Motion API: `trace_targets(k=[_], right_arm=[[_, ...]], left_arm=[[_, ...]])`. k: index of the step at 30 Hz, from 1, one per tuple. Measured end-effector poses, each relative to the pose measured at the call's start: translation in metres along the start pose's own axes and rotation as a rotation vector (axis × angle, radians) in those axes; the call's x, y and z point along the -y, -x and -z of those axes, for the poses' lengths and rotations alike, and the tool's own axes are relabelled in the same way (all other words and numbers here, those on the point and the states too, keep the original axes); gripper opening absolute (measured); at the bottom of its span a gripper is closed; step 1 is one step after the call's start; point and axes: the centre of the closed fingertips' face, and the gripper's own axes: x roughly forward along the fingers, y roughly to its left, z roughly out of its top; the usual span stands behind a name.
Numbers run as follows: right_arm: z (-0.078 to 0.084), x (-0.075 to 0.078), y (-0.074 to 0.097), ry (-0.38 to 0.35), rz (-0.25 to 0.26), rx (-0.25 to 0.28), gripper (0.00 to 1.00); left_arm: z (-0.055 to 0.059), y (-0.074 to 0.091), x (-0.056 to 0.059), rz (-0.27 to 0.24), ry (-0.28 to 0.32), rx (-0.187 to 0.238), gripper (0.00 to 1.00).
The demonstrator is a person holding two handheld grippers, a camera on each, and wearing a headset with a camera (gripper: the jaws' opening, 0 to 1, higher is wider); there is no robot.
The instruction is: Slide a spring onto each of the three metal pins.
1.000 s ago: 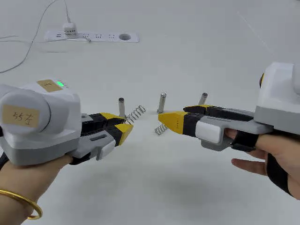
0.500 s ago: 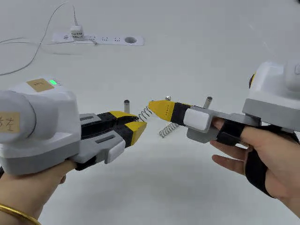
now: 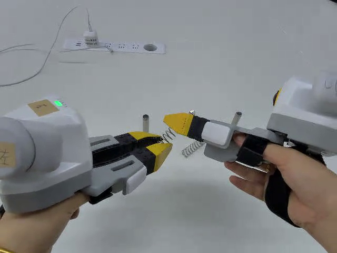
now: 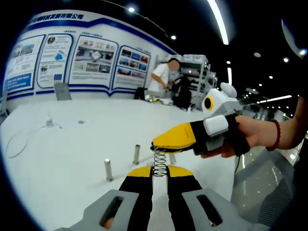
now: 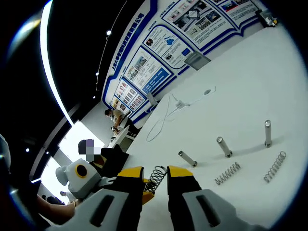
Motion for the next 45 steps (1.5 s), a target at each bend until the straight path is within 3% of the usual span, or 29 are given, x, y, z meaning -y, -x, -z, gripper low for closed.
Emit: trace_targets(k=[4, 20, 23, 28, 38, 43, 45], right_arm=[[0.000, 0.000, 0.000, 0.012, -0.004, -0.001, 0.14], [-0.003, -0.009, -0.004, 0.068, -0.039, 0.014, 0.11], [-0.005, -0.011, -0.005, 0.095, -0.037, 0.024, 0.11], [-0.013, -0.013, -0.006, 0.152, -0.033, 0.048, 0.11], [-0.025, -0.017, -0.014, 0.306, -0.023, 0.058, 0.11], [-0.029, -0.019, -0.021, 0.434, -0.016, 0.053, 0.11], [-0.031, -0.016, -0.024, 0.516, 0.002, 0.046, 0.11]], left_arm=[[-0.001, 0.001, 0.000, 0.005, 0.025, 0.013, 0.10], [-0.002, 0.002, -0.003, -0.024, 0.025, 0.026, 0.11], [-0.003, 0.002, -0.005, -0.040, 0.011, 0.027, 0.12], [0.003, 0.003, -0.008, -0.059, -0.038, -0.008, 0.15], [0.013, 0.001, -0.013, -0.089, -0.118, -0.066, 0.27], [0.017, 0.001, -0.013, -0.091, -0.150, -0.086, 0.34], [0.018, 0.000, -0.013, -0.091, -0.157, -0.088, 0.37]])
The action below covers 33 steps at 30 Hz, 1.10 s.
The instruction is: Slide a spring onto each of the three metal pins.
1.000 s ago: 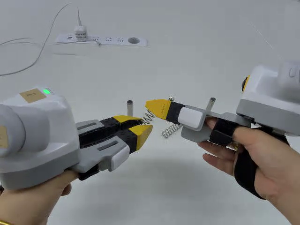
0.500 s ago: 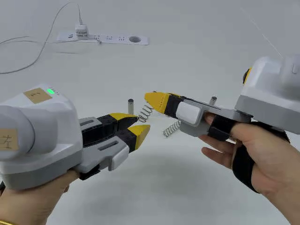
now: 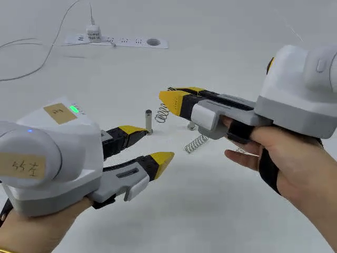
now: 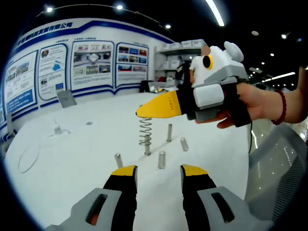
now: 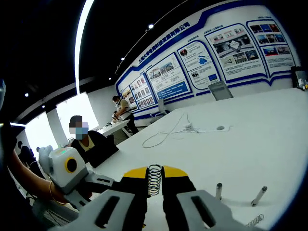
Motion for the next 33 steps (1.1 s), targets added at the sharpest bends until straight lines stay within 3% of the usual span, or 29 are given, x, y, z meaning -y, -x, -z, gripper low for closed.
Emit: trace_targets(k=[5, 12, 17, 33], right_arm=[[-0.001, 0.001, -0.010, 0.141, -0.003, -0.015, 0.11], [0.001, 0.008, -0.023, 0.217, 0.005, -0.027, 0.11], [0.002, 0.015, -0.031, 0.226, 0.011, -0.029, 0.11], [0.014, 0.029, -0.055, 0.272, 0.005, -0.045, 0.11]], left_arm=[[0.001, 0.000, -0.004, -0.014, 0.001, 0.003, 0.46], [0.003, -0.001, -0.006, -0.020, 0.012, 0.000, 0.56], [0.009, -0.002, -0.004, -0.010, 0.014, -0.022, 0.66], [0.012, -0.004, -0.007, -0.021, 0.047, -0.023, 0.89]])
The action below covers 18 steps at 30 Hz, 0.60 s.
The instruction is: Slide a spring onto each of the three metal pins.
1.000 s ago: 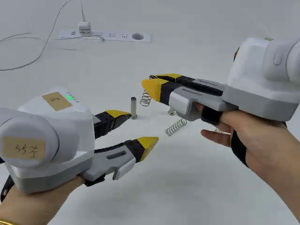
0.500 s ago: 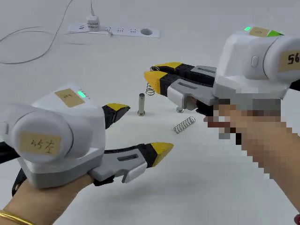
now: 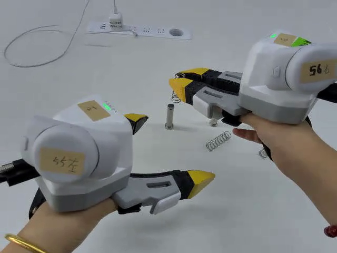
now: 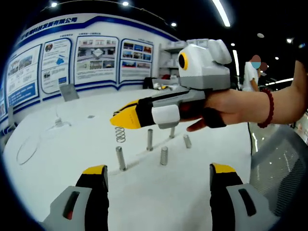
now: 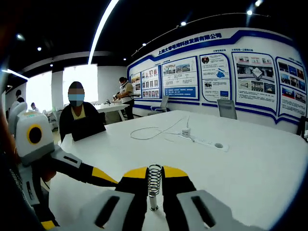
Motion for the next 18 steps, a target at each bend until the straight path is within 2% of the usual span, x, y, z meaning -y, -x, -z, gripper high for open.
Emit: trace_targets(k=[12, 18], right_arm=[[0.012, -0.004, -0.009, 0.018, -0.017, -0.030, 0.11], [0.016, -0.005, -0.010, 0.033, -0.017, -0.043, 0.11]], left_arm=[[0.001, 0.000, -0.002, -0.008, 0.018, -0.003, 1.00], [0.001, 0.000, -0.004, -0.014, 0.020, -0.003, 1.00]])
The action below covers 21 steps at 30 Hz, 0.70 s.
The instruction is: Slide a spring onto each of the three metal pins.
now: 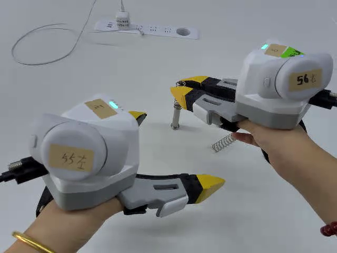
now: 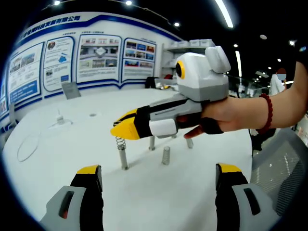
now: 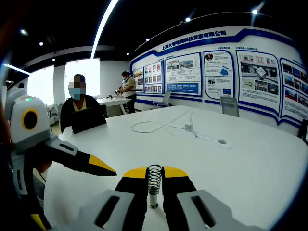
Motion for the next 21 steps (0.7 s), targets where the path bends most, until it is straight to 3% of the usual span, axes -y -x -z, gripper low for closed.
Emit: trace_targets(k=[10, 21], right_arm=[[0.014, -0.007, -0.005, 0.042, 0.004, -0.047, 0.11], [0.034, -0.004, -0.008, 0.032, 0.022, -0.116, 0.12]], left_arm=[[0.000, 0.001, -0.002, -0.012, -0.006, -0.004, 0.99], [0.000, 0.002, -0.003, -0.020, -0.012, -0.010, 0.98]])
